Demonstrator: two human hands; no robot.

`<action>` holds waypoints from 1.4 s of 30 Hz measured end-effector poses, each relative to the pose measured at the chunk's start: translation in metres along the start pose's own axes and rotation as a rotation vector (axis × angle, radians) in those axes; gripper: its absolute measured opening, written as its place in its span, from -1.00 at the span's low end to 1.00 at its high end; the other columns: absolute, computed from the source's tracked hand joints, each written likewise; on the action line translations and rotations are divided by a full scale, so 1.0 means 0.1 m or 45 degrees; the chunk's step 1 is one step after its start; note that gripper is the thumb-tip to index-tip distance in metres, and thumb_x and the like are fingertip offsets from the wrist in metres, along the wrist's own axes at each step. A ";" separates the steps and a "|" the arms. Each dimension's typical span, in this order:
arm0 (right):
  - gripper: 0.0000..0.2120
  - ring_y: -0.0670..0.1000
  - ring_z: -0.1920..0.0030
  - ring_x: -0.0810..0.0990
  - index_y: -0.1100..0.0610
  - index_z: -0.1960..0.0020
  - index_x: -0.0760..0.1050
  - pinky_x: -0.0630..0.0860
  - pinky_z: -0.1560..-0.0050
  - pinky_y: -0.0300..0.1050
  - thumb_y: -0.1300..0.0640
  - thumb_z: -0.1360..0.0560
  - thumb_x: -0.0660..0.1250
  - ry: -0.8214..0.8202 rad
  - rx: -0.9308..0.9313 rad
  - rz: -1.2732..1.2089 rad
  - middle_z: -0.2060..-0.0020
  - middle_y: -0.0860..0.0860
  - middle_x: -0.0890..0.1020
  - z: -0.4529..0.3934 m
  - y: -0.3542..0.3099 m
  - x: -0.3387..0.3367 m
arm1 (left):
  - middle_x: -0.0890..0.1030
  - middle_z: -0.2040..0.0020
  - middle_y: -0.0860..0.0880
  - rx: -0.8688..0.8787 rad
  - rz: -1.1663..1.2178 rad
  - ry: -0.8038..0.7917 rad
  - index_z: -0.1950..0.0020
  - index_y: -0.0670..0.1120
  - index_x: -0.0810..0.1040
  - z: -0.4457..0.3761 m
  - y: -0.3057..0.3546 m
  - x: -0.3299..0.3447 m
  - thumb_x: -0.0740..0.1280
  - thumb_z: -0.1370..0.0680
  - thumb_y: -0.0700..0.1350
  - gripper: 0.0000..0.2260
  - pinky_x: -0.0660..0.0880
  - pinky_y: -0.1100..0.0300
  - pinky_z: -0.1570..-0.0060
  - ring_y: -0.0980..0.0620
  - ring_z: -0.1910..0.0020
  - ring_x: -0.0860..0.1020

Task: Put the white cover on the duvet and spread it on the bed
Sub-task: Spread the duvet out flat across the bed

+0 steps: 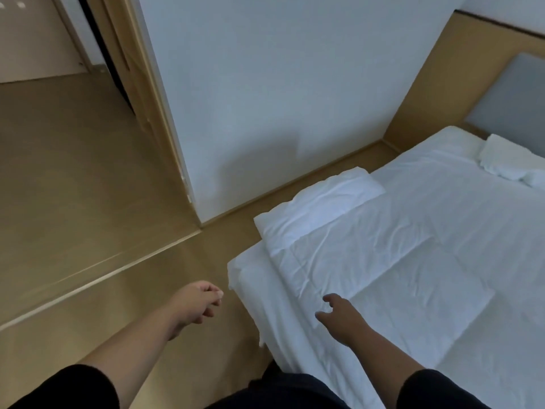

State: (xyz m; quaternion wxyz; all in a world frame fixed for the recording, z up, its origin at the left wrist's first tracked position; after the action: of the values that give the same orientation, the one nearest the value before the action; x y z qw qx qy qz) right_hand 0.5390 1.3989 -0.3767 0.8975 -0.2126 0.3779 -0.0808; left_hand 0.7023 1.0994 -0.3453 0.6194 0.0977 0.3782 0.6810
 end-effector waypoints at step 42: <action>-0.10 0.12 -0.36 0.42 -0.11 -0.60 -0.04 0.41 -0.11 -0.06 -0.01 -0.44 0.44 0.527 1.097 -0.662 -0.50 0.02 0.26 -4.17 -1.52 -0.79 | 0.50 -0.08 0.01 -0.054 -1.003 -1.186 -0.24 -0.08 0.37 -5.66 2.34 1.49 0.30 -0.56 0.12 -0.62 0.43 0.11 -0.01 -0.03 -0.01 0.49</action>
State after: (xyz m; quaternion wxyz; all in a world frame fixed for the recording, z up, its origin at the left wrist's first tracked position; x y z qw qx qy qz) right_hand 0.1888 1.1530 -0.5181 0.7607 0.1085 0.4144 -0.4877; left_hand 0.1499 1.0257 -0.6395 0.9267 0.2257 0.0617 0.2939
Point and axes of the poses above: each hand's wrist, its own z-axis away from the middle knuckle, its own x-axis out of the palm, y = z × x, the point moved 2 cm from there along -z, towards the middle knuckle
